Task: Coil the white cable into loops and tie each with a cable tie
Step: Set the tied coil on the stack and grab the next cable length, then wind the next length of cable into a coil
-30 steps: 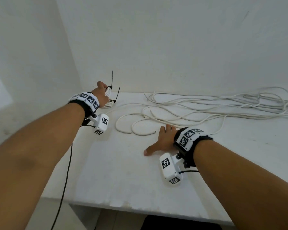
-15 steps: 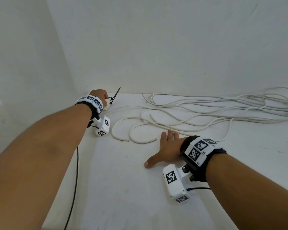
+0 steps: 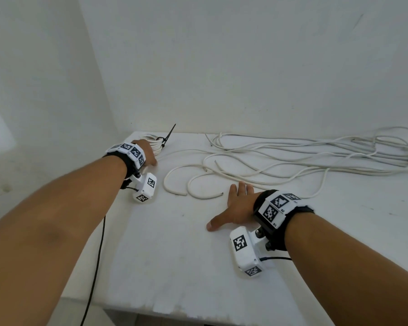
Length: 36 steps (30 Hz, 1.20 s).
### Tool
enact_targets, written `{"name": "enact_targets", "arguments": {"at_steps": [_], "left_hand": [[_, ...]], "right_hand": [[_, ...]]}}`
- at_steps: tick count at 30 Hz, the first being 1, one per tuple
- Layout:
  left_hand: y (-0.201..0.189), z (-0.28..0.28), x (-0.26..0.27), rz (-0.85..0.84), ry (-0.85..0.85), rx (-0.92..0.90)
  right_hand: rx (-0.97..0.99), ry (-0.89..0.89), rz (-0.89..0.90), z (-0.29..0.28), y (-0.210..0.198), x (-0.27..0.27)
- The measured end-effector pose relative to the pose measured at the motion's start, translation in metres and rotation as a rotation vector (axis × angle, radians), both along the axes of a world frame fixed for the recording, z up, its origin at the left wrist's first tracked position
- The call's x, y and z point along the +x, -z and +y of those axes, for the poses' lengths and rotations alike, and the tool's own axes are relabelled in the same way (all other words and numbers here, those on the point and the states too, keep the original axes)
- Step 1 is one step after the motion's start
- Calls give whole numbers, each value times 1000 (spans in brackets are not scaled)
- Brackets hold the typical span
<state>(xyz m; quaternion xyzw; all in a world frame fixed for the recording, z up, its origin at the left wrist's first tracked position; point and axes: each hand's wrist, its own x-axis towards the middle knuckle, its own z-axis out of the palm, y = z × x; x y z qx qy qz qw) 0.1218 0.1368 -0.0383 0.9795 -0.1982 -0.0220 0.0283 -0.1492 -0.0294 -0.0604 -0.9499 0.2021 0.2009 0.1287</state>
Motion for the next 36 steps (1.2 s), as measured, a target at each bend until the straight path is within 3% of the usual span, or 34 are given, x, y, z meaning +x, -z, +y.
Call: {"name": "enact_targets", "arguments": {"at_steps": [3,6,11,15,18,22,24,27,29,32,36], "left_hand": [[8,1,-5,12,-16,32],[9,-2,-16,74,-71,-128],[-2,-20,-38,297,-113,-982],[-21,-44,-84,345,33,-1340],[-29,-64,-115,391,151,-1353],[-25,-89,-151,558,224,-1296],[-19,-99,-167,635,239,-1254],[-13,-107,-186,611,353,-1090],[-13,-109,-199,614,440,-980],[-11,-111,-214,667,525,-914],[-9,-110,-216,809,546,-1026]], "right_hand": [[23,-1,-12,-2,0,-1],[59,0,-34,-6,-1,-4],[110,6,-61,-11,0,-4],[184,13,-76,-17,-4,-6],[245,9,-114,-28,-3,-9],[351,49,-330,-49,-14,-25],[410,117,-572,-65,-22,-30],[418,254,-1018,-89,-28,-33],[324,136,-1174,-99,-31,-33],[234,-147,-1116,-105,-39,-29],[250,-161,-912,-117,-37,-32]]}}
